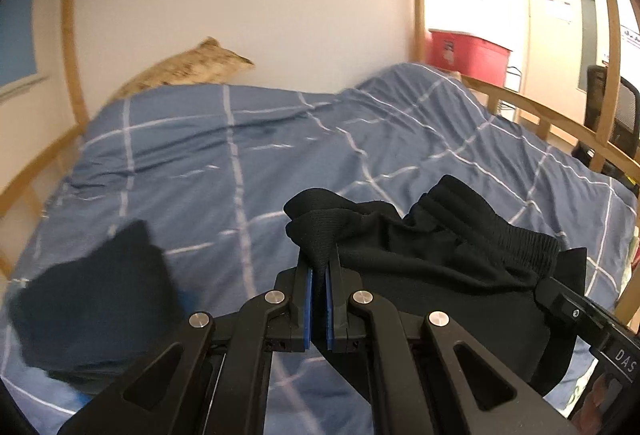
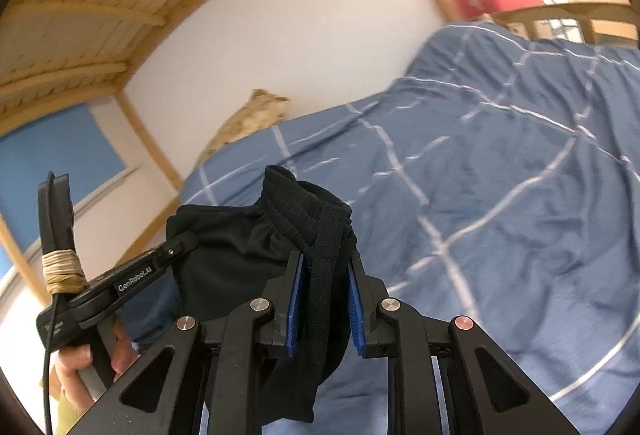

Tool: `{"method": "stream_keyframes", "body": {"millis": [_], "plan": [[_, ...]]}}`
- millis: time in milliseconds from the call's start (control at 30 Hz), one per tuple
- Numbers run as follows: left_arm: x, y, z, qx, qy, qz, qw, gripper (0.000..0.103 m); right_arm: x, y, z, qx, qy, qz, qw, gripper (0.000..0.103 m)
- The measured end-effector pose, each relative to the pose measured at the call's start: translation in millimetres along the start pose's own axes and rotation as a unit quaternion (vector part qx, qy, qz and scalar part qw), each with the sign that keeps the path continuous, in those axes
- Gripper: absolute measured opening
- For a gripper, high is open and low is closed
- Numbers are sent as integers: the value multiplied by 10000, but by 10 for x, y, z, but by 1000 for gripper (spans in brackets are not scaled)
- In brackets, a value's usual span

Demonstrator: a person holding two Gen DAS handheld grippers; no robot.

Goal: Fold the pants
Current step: 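Lift the folded shorts with both grippers and carry them toward the garment pile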

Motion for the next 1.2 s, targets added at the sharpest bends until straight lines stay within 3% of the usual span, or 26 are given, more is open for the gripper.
{"method": "stream_keyframes", "body": {"millis": [367, 633, 833, 1033, 1133, 1200], "plan": [[1358, 627, 146, -135, -58, 1028, 9946, 6, 1521, -279, -183, 0, 422, 834, 9956, 22], [2261, 515, 204, 24, -114, 1477, 9890, 6, 2394, -859, -379, 160, 656, 1166, 9909, 22], [2790, 244, 198, 180, 63, 1537, 9879, 7, 2742, -1307, -536, 234, 725, 1122, 9908, 22], [2997, -13, 9, 528, 110, 1538, 9866, 7, 2834, -1562, -843, 526, 703, 1049, 9906, 23], [3059, -86, -151, 750, 143, 1477, 9861, 7, 2790, -1641, -974, 680, 654, 834, 9920, 27], [3108, -94, -237, 840, 124, 1522, 9847, 7, 2743, -1627, -1021, 642, 717, 481, 9942, 42]]}}
Point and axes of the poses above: each gripper's, at about its wrist camera, not at the fingertips, and y roughly against the way its jaws point, x to its left, z to its top, the point moved 6 cm from there along -y, roughly the way its jaws point, and after that the axes turned 5 degrees about -z, right-handed, at the moved point
